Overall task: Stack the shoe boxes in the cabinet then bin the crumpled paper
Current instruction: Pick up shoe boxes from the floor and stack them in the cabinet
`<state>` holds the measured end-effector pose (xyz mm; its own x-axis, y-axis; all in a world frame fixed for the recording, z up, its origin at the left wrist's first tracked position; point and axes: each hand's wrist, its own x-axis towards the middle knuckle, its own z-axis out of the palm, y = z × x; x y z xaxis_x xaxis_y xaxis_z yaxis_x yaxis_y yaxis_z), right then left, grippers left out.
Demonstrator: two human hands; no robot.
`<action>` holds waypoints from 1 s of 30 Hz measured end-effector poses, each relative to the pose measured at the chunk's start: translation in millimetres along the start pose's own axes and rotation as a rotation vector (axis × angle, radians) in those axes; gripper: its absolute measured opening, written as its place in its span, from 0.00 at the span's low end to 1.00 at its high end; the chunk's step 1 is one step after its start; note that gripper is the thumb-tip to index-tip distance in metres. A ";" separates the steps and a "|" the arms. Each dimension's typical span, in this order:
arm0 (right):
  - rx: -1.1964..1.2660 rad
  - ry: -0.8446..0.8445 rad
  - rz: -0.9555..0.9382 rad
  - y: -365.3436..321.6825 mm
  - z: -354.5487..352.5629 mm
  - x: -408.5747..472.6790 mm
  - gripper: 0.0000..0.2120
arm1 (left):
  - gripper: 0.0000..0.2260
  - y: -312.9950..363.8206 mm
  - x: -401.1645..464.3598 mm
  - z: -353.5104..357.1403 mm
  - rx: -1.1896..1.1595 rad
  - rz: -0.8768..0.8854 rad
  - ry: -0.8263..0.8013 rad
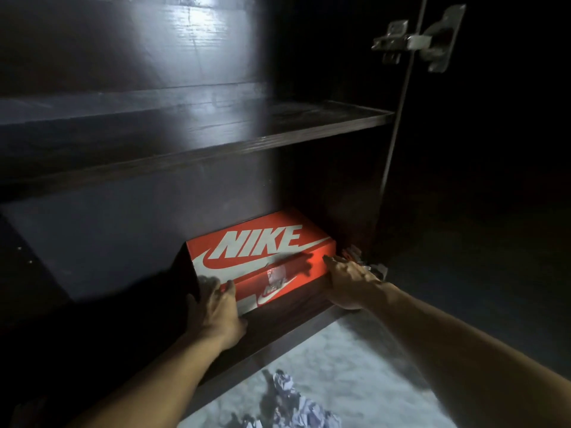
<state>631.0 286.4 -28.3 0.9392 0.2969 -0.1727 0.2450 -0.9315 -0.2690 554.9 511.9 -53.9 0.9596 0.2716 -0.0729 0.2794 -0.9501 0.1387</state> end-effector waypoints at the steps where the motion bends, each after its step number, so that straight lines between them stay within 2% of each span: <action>1: 0.005 0.006 0.001 -0.3 -7.4 -15.0 0.29 | 0.33 5.3 -7.1 -6.3 -0.025 0.027 -0.030; 5: -0.021 0.068 -0.010 11.2 -35.7 -85.5 0.30 | 0.29 36.9 -46.6 -41.6 -0.173 0.181 -0.150; 9: -0.020 0.134 0.005 32.0 -62.6 -175.0 0.32 | 0.37 81.9 -96.6 -79.1 -0.195 0.309 -0.245; 13: -0.033 0.142 0.145 67.5 -89.9 -269.1 0.36 | 0.43 141.3 -153.6 -109.6 -0.227 0.462 -0.290; 16: -0.002 0.163 0.248 97.2 -98.1 -340.6 0.36 | 0.44 185.6 -199.9 -120.0 -0.205 0.610 -0.280; 23: 0.080 0.191 0.501 146.7 -89.6 -520.0 0.28 | 0.42 271.8 -322.6 -102.6 -0.112 0.914 -0.396; 26: 0.151 0.218 0.661 163.3 -73.7 -588.3 0.30 | 0.31 299.6 -373.1 -83.6 -0.106 1.034 -0.490; 30: 0.222 0.217 0.832 178.3 -48.9 -659.9 0.31 | 0.33 326.7 -426.3 -51.3 -0.100 1.087 -0.561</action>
<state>66.7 -85.9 84.0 0.8229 -0.5253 -0.2165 -0.5682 -0.7589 -0.3181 238.7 93.6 73.2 0.5553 -0.7818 -0.2837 -0.6330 -0.6186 0.4655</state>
